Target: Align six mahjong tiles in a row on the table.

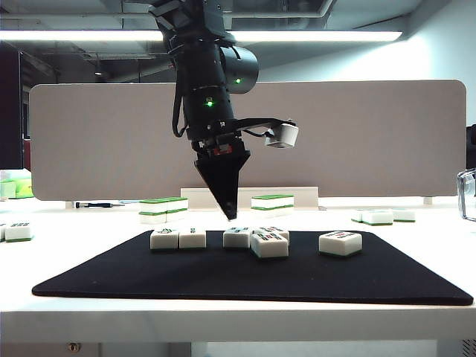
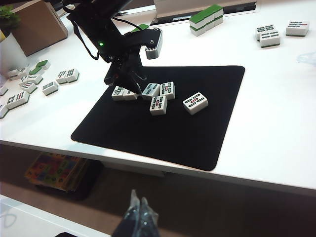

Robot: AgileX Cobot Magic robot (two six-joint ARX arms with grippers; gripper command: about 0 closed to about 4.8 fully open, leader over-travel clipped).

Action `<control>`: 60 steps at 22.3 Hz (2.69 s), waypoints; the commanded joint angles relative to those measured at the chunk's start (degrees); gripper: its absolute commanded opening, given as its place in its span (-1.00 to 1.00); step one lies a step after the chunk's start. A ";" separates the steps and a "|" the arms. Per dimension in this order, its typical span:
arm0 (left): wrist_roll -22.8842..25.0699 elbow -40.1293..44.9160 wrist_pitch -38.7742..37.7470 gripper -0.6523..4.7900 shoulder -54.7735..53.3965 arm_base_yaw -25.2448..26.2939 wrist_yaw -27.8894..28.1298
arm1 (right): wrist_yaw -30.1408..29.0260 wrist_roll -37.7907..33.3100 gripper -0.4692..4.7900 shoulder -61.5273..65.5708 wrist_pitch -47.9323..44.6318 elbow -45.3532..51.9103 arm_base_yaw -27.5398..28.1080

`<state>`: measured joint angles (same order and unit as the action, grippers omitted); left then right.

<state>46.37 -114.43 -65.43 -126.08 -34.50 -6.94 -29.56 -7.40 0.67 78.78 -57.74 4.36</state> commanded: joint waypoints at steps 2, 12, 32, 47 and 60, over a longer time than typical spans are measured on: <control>1.81 -0.15 0.94 0.26 -0.81 -0.07 -2.99 | 0.07 0.17 -0.82 -0.68 -0.61 -0.22 0.00; 1.64 -0.20 2.40 -0.12 -3.23 -0.04 -3.37 | 0.09 0.17 -0.82 -0.68 -0.61 -0.22 0.00; 1.20 -0.26 3.96 0.61 -1.81 -0.15 -2.34 | 0.09 0.17 -0.82 -0.68 -0.61 -0.22 0.00; 1.22 -0.15 5.14 0.62 -4.33 -0.07 -4.66 | 0.11 0.17 -0.82 -0.68 -0.63 -0.22 0.00; 1.18 -0.24 3.65 0.09 -4.24 -0.07 -1.62 | 0.11 0.17 -0.82 -0.68 -0.68 -0.22 0.00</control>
<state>47.59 -114.52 -60.88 -130.72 -34.52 -9.89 -29.56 -7.40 0.67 78.81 -57.74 4.34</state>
